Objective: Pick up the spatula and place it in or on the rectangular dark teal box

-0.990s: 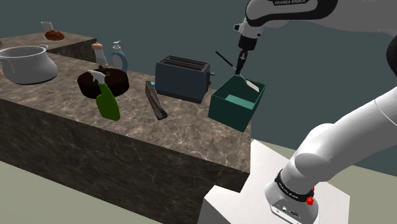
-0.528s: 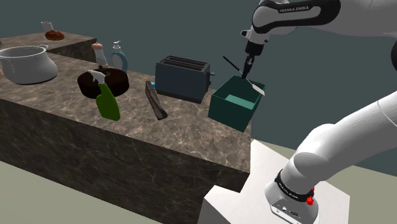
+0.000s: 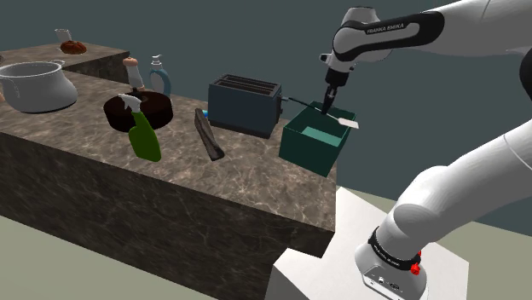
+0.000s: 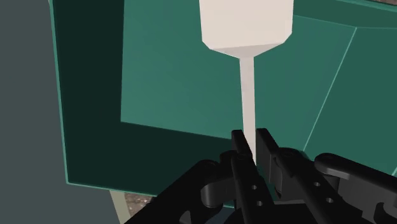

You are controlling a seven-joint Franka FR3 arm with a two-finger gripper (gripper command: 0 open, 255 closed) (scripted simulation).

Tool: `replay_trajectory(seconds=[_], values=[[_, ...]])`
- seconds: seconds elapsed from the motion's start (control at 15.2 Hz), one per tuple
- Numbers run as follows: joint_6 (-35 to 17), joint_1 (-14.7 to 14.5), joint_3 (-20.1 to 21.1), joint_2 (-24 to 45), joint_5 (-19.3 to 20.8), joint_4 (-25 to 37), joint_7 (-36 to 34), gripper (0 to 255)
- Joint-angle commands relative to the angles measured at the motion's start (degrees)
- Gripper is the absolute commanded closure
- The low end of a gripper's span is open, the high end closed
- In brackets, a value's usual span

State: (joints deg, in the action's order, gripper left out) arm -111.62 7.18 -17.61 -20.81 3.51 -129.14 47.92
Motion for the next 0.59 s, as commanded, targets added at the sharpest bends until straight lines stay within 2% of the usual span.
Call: replay_trajectory(seconds=[0.0, 0.07, 0.53], values=[[-1.5, 0.0, -0.1, 0.2, 0.0, -1.3, 0.1, 255], [-3.0, 0.1, -0.3, 0.5, 0.0, -2.5, 0.2, 255], [-3.0, 0.1, -0.3, 0.5, 0.0, -2.5, 0.2, 255]])
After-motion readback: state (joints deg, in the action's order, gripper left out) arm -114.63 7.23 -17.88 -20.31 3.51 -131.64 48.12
